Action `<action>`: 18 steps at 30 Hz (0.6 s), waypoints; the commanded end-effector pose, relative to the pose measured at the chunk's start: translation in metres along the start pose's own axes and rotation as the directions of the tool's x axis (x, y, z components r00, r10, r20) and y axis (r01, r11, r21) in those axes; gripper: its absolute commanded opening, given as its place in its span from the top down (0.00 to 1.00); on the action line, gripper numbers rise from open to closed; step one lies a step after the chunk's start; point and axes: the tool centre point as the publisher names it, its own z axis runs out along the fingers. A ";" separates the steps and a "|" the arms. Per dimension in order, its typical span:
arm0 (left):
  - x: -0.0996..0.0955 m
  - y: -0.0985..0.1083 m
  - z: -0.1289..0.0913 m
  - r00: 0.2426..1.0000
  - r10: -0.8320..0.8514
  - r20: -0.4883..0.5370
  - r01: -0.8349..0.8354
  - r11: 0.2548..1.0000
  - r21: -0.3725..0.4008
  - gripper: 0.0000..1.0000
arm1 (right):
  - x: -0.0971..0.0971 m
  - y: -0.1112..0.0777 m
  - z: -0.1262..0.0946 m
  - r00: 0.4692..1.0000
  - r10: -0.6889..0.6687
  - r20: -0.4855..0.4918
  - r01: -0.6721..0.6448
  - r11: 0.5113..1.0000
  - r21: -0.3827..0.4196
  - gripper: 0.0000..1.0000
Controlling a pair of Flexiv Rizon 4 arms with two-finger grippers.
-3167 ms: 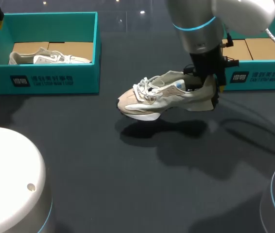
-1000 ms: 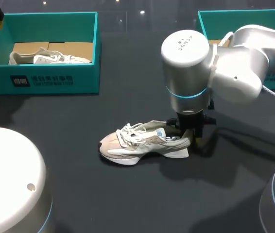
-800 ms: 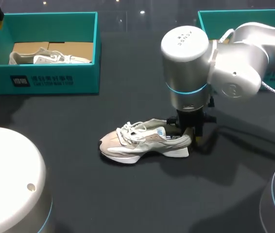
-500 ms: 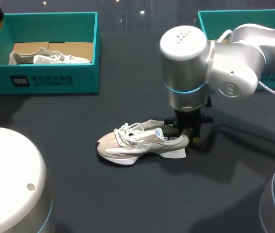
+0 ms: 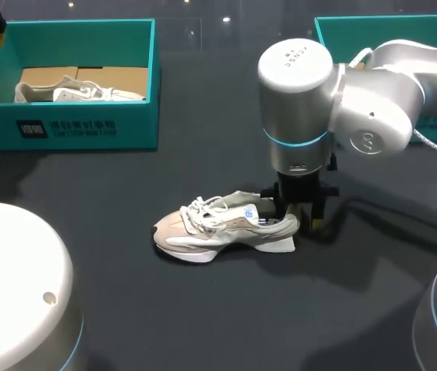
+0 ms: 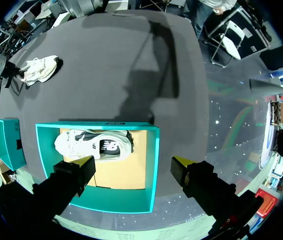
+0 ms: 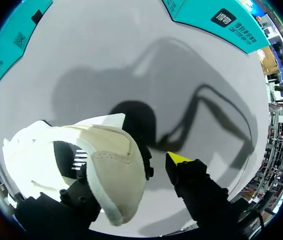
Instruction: Take the shoe out of the shoebox, open the shoe tongue, remove and reinsert the insole, then place the shoe into the shoebox
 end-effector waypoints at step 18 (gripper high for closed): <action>0.000 -0.001 0.000 1.000 0.000 -0.002 0.000 1.000 -0.001 0.00 | -0.057 -0.014 -0.100 0.969 -0.178 -0.171 0.156 0.979 -0.132 0.00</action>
